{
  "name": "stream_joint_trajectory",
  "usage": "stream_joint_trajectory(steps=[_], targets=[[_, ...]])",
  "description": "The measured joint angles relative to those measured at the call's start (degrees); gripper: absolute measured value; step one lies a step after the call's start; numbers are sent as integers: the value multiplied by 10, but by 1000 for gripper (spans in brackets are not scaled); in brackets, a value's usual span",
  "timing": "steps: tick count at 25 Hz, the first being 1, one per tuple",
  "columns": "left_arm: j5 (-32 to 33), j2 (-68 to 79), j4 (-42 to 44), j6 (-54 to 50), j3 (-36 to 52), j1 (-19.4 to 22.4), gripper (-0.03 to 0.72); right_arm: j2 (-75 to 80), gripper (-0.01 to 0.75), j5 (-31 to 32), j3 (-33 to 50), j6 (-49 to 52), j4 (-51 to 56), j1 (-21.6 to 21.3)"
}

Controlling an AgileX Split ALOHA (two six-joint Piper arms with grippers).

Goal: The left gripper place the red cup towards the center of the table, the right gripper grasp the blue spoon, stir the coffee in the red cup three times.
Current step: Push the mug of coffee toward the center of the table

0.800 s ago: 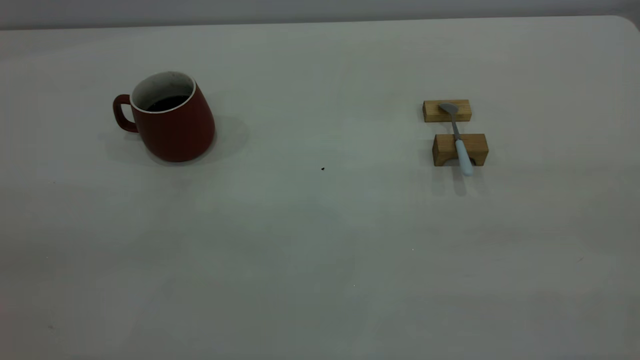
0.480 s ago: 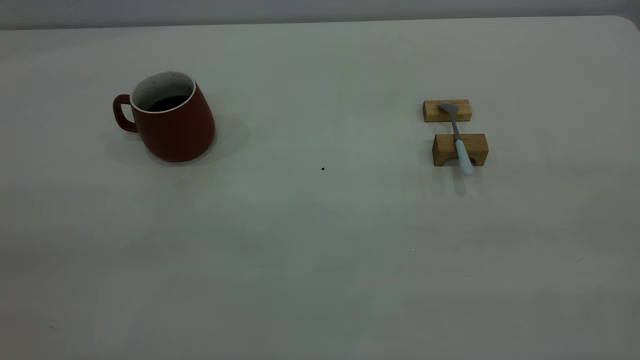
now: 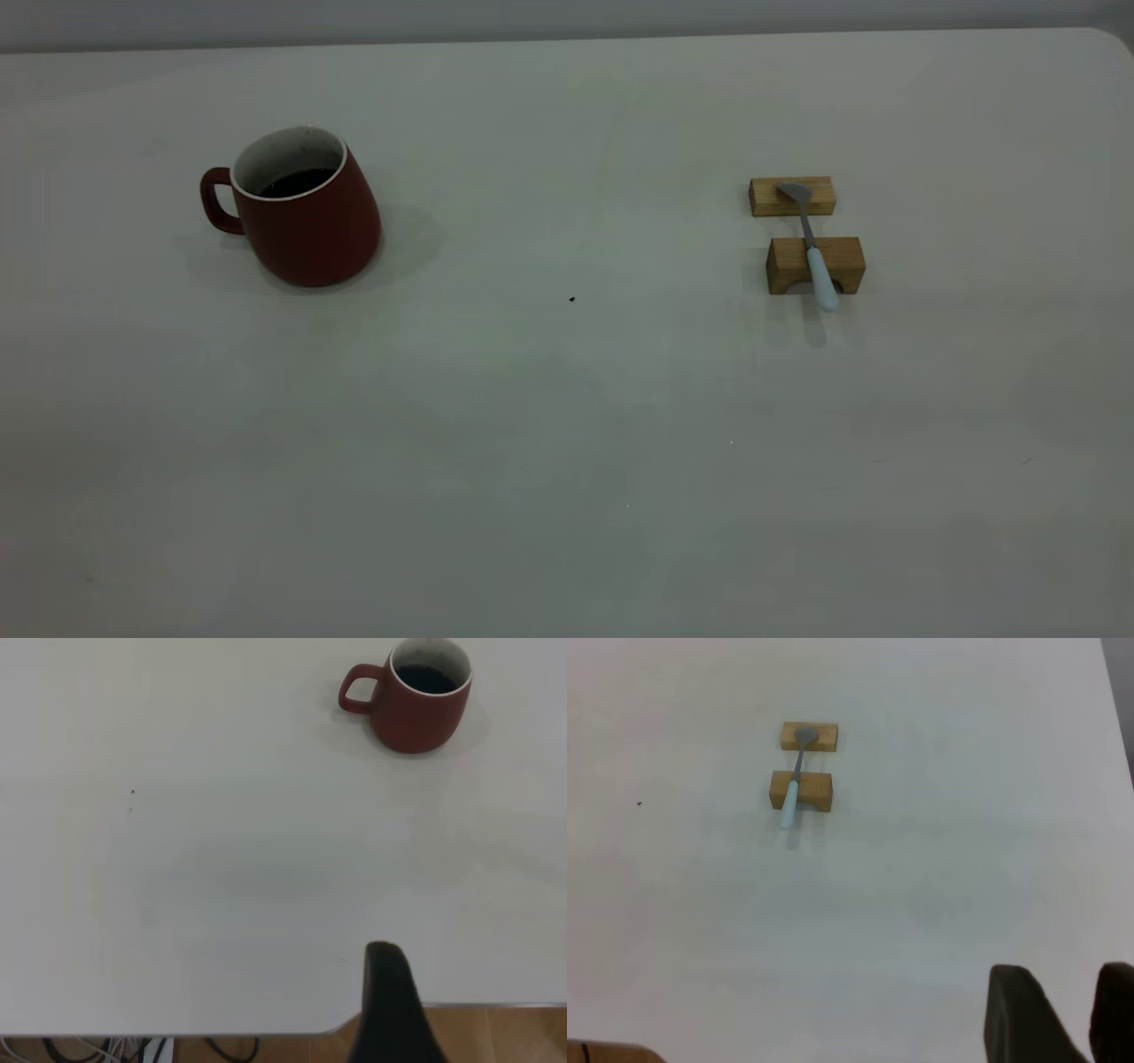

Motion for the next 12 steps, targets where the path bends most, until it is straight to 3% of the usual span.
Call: stream_joint_trajectory(steps=[12], targets=[[17,64,0,-5,-19,0,558,0,237,0,0,0,0,0]])
